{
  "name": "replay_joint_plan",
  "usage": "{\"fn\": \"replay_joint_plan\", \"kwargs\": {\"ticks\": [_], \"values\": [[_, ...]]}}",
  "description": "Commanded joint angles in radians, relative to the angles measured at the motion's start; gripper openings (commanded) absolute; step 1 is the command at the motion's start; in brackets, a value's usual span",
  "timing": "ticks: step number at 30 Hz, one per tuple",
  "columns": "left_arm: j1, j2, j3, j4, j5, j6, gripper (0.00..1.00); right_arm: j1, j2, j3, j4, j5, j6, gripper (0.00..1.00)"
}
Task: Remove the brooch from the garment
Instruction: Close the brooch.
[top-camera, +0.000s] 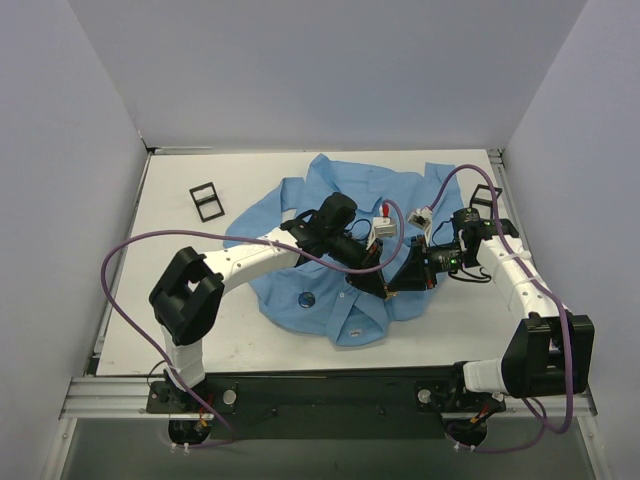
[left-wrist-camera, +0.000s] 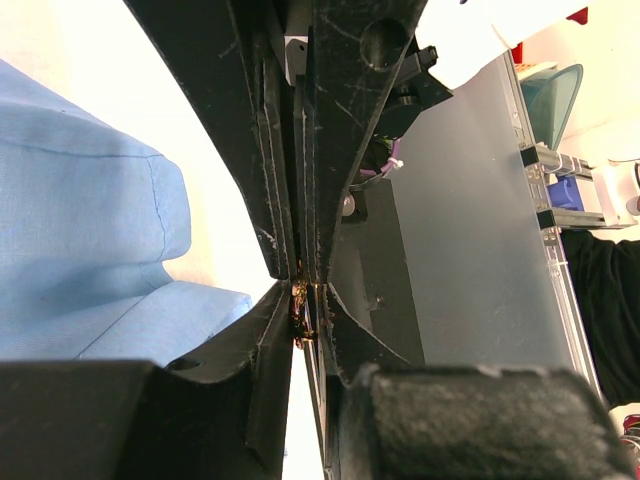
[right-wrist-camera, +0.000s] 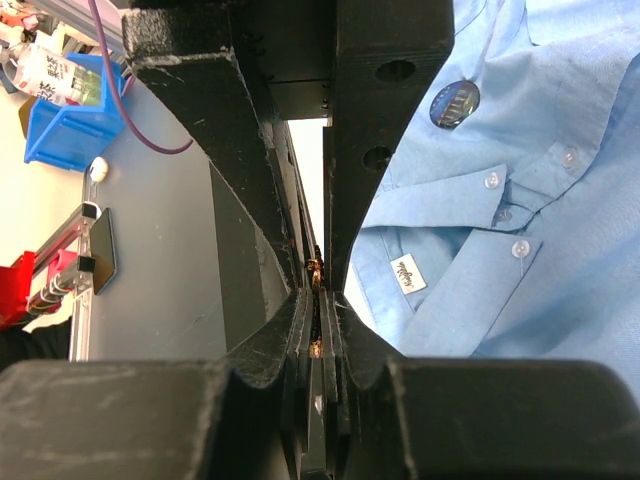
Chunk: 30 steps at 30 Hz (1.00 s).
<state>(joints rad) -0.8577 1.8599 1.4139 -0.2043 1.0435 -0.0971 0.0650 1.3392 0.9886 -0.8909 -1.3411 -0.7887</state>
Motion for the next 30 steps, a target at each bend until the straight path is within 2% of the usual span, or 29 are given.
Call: {"fn": "replay_joint_plan", "kwargs": {"ticks": [1, 30], "values": [[-0.004, 0.010, 0.011, 0.028, -0.022, 0.011, 0.22, -0.005, 0.006, -0.002, -0.022, -0.073, -0.029, 0.00], [-0.014, -0.001, 0.013, 0.008, -0.037, 0.036, 0.22, -0.011, -0.005, -0.005, -0.020, -0.067, -0.030, 0.00]]}}
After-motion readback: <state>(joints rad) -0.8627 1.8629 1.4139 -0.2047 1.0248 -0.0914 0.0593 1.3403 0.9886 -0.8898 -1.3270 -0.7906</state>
